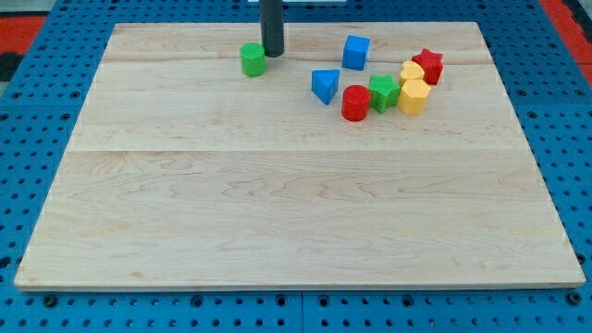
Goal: Push the green star in between the blue triangle and the blue cube
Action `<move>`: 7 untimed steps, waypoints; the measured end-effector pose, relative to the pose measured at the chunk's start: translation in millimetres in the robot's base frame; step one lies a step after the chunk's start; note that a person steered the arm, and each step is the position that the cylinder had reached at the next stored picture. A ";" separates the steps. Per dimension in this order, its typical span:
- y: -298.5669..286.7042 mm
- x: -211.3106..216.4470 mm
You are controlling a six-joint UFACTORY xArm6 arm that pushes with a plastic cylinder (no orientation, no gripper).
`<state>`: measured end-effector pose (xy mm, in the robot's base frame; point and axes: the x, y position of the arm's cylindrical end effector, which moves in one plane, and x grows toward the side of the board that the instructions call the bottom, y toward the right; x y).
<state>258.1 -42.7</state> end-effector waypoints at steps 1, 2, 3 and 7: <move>-32.9 13.7; -42.5 16.7; 5.0 23.6; 67.9 200.0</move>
<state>458.1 25.2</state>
